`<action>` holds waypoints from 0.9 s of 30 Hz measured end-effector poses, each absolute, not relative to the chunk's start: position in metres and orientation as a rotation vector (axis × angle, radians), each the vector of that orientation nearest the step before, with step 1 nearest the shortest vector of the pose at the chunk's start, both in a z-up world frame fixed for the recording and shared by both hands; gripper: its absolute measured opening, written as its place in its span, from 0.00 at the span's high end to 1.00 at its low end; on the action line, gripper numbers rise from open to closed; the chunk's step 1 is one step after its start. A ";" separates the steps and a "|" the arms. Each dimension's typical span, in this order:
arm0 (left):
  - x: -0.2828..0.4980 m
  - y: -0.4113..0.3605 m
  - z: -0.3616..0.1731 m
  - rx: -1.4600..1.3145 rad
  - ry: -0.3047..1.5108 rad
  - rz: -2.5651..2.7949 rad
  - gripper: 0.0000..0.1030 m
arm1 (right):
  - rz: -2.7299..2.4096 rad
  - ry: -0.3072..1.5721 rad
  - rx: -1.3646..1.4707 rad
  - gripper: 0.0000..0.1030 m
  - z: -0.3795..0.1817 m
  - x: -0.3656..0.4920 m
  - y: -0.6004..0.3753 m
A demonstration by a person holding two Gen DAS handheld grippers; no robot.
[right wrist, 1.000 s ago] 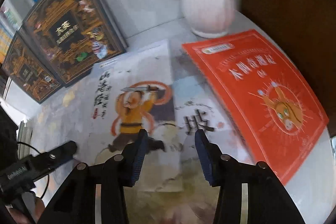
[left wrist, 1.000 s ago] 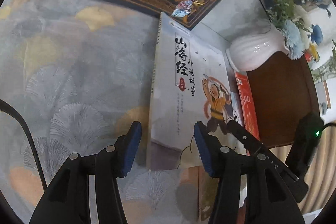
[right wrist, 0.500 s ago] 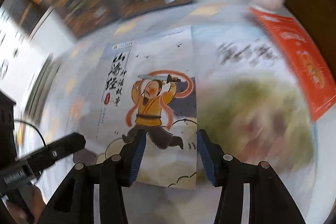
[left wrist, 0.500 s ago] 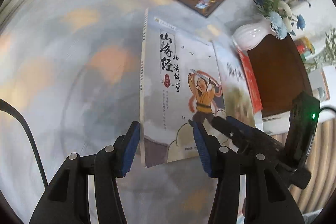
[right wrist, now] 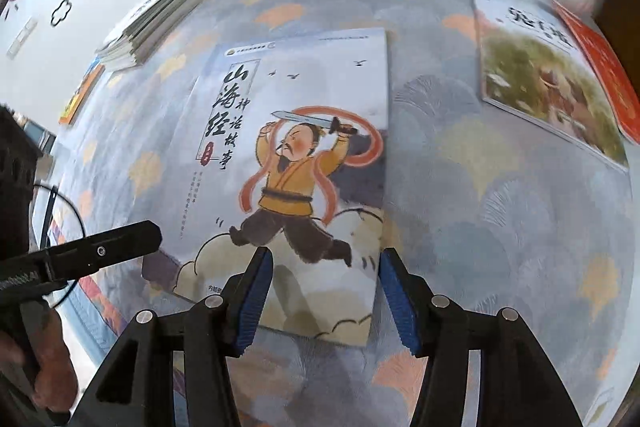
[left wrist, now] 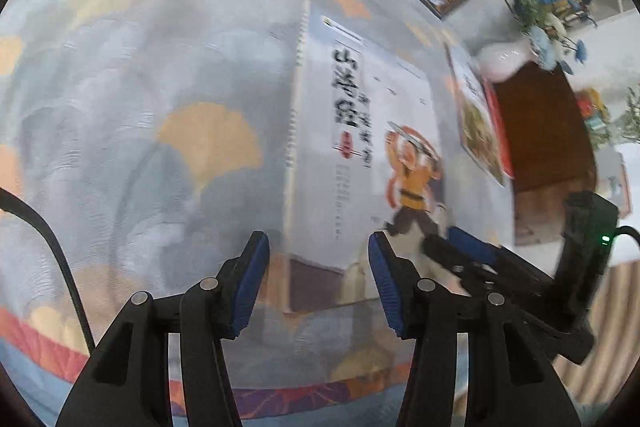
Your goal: Organize books
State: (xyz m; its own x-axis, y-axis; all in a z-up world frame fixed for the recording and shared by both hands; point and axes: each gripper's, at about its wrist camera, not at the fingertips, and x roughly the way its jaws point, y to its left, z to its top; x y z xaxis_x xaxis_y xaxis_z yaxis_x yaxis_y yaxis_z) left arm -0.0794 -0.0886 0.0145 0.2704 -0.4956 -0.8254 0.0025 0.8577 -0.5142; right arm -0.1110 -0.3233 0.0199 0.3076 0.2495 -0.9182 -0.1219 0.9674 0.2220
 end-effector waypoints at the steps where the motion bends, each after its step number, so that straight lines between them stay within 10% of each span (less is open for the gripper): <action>1: -0.080 -0.088 0.015 -0.453 1.259 -0.340 0.53 | 0.225 1.225 0.111 0.47 0.021 -0.113 -0.325; 20: -0.087 -0.090 0.044 -0.643 1.173 -0.532 0.53 | 0.291 1.239 0.185 0.54 0.016 -0.115 -0.334; 27: -0.087 -0.103 0.027 -0.587 1.245 -0.456 0.69 | 0.298 1.236 0.139 0.48 0.015 -0.118 -0.326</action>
